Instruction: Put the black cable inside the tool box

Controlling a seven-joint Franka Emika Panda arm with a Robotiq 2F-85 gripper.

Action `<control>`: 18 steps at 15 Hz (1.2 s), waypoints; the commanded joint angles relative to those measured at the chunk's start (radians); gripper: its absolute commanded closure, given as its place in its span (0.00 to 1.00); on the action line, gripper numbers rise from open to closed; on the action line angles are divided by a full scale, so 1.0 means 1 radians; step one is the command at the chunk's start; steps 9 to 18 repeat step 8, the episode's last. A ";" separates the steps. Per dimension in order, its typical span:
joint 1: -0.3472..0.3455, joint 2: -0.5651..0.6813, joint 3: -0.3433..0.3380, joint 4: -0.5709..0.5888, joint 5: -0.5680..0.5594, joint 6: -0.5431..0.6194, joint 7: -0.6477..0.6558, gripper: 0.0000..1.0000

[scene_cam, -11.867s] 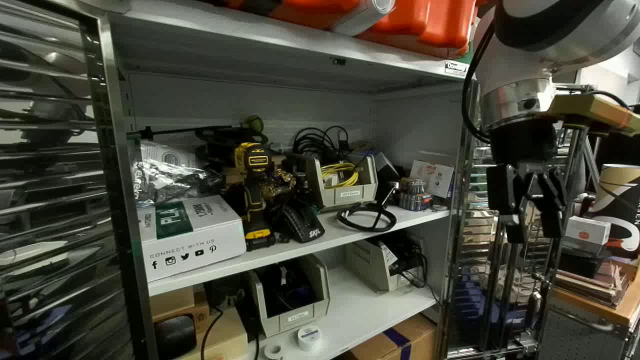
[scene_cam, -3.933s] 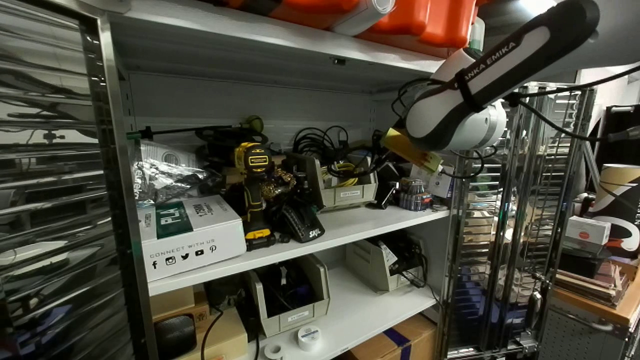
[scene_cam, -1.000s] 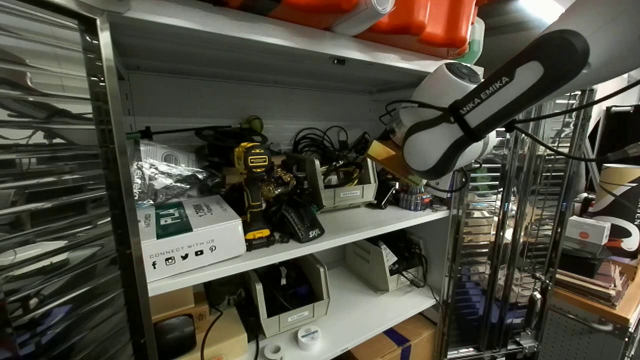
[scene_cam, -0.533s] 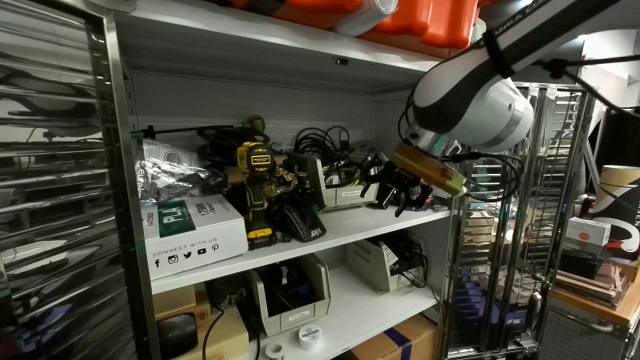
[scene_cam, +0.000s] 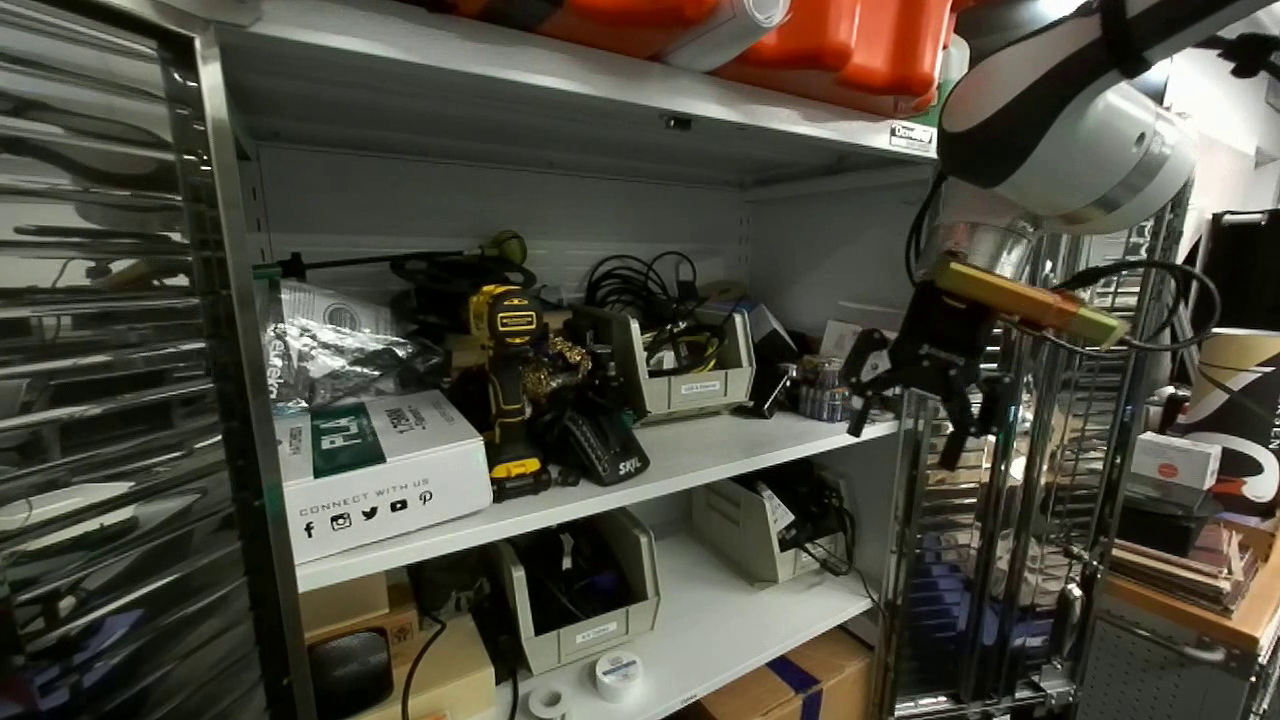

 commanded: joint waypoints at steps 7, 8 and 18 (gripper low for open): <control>-0.038 -0.028 -0.020 0.061 0.009 -0.258 -0.103 0.00; -0.036 -0.028 -0.019 0.061 0.009 -0.259 -0.103 0.00; -0.036 -0.028 -0.019 0.061 0.009 -0.259 -0.103 0.00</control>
